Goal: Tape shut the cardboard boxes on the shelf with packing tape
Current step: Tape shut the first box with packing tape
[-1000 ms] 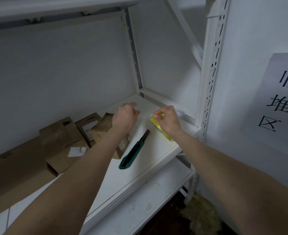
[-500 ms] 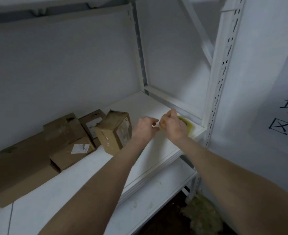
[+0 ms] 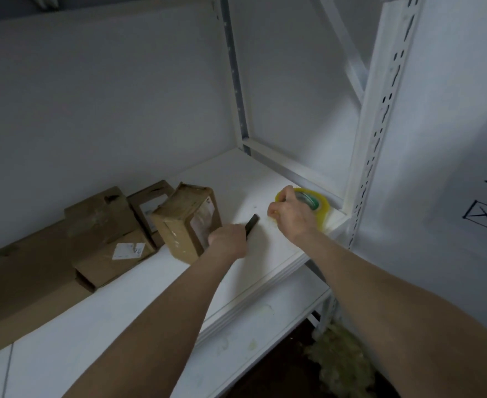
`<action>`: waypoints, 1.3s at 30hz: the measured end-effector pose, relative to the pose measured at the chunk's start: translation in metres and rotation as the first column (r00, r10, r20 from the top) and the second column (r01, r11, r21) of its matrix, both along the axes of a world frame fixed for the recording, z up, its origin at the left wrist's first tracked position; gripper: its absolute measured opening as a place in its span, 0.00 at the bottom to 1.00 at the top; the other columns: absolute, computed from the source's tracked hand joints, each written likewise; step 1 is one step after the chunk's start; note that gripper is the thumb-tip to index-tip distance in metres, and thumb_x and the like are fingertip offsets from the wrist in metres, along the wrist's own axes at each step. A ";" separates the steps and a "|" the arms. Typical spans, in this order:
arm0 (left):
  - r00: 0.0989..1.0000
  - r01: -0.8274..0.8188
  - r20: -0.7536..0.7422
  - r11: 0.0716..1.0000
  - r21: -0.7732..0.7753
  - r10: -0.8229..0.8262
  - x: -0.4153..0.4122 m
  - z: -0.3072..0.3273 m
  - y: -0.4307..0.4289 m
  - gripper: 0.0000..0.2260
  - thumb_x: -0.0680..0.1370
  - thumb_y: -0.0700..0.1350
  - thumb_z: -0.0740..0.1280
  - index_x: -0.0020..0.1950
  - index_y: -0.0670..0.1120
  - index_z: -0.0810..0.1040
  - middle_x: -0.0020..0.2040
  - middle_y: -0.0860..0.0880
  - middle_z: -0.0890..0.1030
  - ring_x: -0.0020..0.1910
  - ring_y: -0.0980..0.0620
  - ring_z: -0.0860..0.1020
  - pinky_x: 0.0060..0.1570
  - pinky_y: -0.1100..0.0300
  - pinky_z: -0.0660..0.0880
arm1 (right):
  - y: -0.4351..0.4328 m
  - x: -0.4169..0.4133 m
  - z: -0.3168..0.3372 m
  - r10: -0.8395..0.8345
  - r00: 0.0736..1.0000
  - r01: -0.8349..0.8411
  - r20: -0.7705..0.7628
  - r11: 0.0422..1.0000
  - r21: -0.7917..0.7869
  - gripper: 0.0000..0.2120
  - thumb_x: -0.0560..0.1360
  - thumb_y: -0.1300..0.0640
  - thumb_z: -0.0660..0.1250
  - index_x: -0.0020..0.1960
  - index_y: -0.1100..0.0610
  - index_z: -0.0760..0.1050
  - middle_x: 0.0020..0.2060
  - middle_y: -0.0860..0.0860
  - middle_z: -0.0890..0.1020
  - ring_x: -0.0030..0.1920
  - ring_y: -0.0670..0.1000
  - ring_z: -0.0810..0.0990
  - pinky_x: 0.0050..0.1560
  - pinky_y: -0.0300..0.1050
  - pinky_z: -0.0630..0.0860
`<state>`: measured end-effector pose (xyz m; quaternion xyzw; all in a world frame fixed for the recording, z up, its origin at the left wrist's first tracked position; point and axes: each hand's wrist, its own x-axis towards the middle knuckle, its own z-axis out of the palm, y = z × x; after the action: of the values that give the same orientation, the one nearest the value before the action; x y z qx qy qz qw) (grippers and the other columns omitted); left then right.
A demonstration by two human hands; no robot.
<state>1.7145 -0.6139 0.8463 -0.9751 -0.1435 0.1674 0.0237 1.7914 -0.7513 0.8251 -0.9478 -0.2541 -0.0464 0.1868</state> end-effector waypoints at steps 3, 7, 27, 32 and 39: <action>0.996 -0.033 0.081 0.995 -0.092 0.040 0.008 -0.007 -0.001 0.14 0.76 0.43 0.66 0.60 0.42 0.72 0.54 0.44 0.77 0.53 0.45 0.78 0.46 0.55 0.77 | 0.003 0.005 -0.004 0.013 1.000 -0.014 -0.009 1.000 -0.008 0.09 0.79 0.61 0.64 0.54 0.52 0.81 0.61 0.53 0.66 0.50 0.58 0.77 0.46 0.46 0.74; 0.959 -0.104 0.220 0.943 -0.315 0.179 0.035 -0.011 -0.011 0.12 0.76 0.44 0.66 0.57 0.40 0.72 0.51 0.44 0.76 0.52 0.43 0.78 0.44 0.53 0.76 | 0.009 0.006 -0.008 0.045 0.998 -0.048 -0.039 0.997 -0.062 0.07 0.80 0.58 0.63 0.45 0.52 0.76 0.59 0.54 0.68 0.55 0.58 0.76 0.47 0.47 0.71; 0.844 -0.096 0.524 0.993 -0.066 0.116 -0.013 0.080 0.063 0.27 0.75 0.57 0.63 0.72 0.50 0.66 0.67 0.42 0.71 0.67 0.42 0.66 0.58 0.50 0.70 | 0.083 -0.036 0.044 0.155 0.965 -0.044 -0.213 0.892 0.450 0.24 0.79 0.54 0.63 0.73 0.54 0.65 0.70 0.54 0.68 0.67 0.56 0.71 0.66 0.51 0.69; 0.907 -0.238 0.273 0.924 -0.299 0.322 -0.038 0.063 0.093 0.50 0.60 0.74 0.56 0.78 0.54 0.51 0.74 0.41 0.64 0.70 0.38 0.65 0.66 0.45 0.67 | 0.108 -0.060 0.036 0.279 0.866 -0.034 -0.414 0.861 0.507 0.25 0.81 0.60 0.57 0.77 0.51 0.58 0.70 0.55 0.71 0.69 0.57 0.70 0.69 0.48 0.67; 0.823 -0.299 0.379 0.889 -0.345 0.424 -0.048 0.065 0.066 0.45 0.67 0.65 0.69 0.76 0.51 0.53 0.72 0.41 0.62 0.70 0.38 0.63 0.62 0.42 0.69 | 0.116 -0.062 0.060 0.276 0.639 0.402 -0.718 0.676 0.618 0.40 0.75 0.36 0.64 0.78 0.54 0.54 0.74 0.55 0.66 0.68 0.60 0.72 0.65 0.57 0.72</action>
<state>1.6669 -0.5481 0.9117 -0.9353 -0.3046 -0.0402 -0.1756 1.7291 -0.6352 0.8853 -0.7241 -0.0721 0.2544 0.6370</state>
